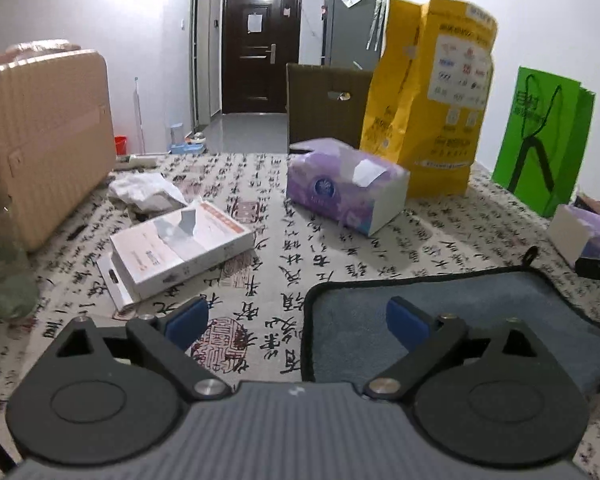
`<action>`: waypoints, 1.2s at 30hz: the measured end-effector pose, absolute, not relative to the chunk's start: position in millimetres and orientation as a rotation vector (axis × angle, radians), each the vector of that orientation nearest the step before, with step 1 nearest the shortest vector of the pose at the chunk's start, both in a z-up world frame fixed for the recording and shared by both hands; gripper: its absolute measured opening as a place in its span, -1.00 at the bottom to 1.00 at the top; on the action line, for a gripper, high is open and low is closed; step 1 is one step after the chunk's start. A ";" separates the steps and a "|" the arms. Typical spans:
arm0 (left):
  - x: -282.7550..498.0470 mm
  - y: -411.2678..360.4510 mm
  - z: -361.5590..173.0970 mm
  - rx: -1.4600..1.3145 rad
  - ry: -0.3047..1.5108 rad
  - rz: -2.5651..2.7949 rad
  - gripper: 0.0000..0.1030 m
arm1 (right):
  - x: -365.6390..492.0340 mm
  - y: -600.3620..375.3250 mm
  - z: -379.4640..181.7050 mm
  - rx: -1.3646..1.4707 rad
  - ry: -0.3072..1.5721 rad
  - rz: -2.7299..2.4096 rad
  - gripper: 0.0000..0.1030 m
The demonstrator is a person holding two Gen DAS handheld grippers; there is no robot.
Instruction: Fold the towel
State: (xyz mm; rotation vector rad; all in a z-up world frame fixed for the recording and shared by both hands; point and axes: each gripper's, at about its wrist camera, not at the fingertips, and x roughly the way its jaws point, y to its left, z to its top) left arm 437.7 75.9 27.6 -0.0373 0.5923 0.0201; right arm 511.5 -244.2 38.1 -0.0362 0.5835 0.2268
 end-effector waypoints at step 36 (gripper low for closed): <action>253.4 54.3 83.6 -0.032 0.497 0.008 0.99 | 324.2 -259.6 107.7 -0.010 0.450 0.281 0.82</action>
